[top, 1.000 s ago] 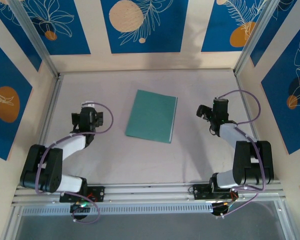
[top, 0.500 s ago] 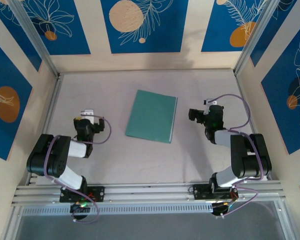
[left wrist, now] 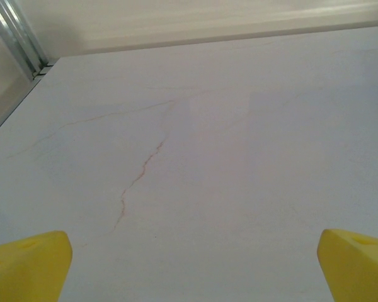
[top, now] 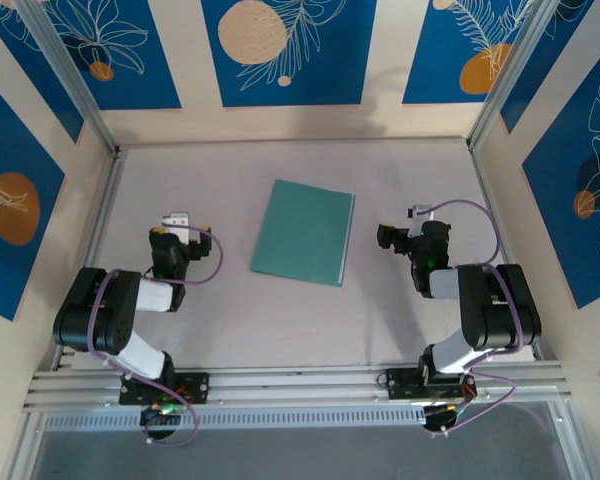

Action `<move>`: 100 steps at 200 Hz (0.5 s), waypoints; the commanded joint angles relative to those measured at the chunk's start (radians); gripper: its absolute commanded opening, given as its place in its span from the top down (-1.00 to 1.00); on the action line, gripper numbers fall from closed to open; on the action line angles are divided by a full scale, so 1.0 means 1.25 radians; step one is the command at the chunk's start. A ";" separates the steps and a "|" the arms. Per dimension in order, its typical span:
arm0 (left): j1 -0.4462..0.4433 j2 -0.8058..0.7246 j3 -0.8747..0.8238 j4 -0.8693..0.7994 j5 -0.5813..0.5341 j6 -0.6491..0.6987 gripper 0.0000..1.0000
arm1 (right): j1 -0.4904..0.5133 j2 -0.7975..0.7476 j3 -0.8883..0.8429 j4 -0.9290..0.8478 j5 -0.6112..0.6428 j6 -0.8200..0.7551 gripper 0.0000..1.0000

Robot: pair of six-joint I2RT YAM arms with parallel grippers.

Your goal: Put the files into the folder

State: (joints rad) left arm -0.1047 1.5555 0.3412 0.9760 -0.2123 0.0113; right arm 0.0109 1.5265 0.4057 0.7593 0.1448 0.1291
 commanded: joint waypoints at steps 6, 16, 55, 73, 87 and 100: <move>0.011 0.006 0.016 -0.008 0.023 0.018 -1.00 | -0.003 -0.002 0.003 0.053 -0.015 -0.019 -0.99; 0.010 0.005 0.015 -0.010 0.024 0.018 -1.00 | -0.004 -0.003 0.003 0.047 -0.017 -0.019 -0.99; 0.009 0.006 0.015 -0.010 0.024 0.018 -1.00 | -0.004 -0.003 0.004 0.048 -0.017 -0.019 -0.98; 0.009 0.006 0.015 -0.010 0.024 0.018 -1.00 | -0.004 -0.003 0.005 0.045 -0.017 -0.019 -0.98; 0.010 0.006 0.015 -0.010 0.024 0.018 -1.00 | -0.003 -0.003 0.006 0.045 -0.017 -0.019 -0.98; 0.011 0.006 0.015 -0.010 0.024 0.018 -1.00 | -0.004 -0.003 0.006 0.045 -0.017 -0.019 -0.98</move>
State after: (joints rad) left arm -0.1047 1.5555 0.3416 0.9604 -0.2016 0.0116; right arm 0.0109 1.5265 0.4057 0.7849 0.1326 0.1272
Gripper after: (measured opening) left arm 0.998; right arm 0.992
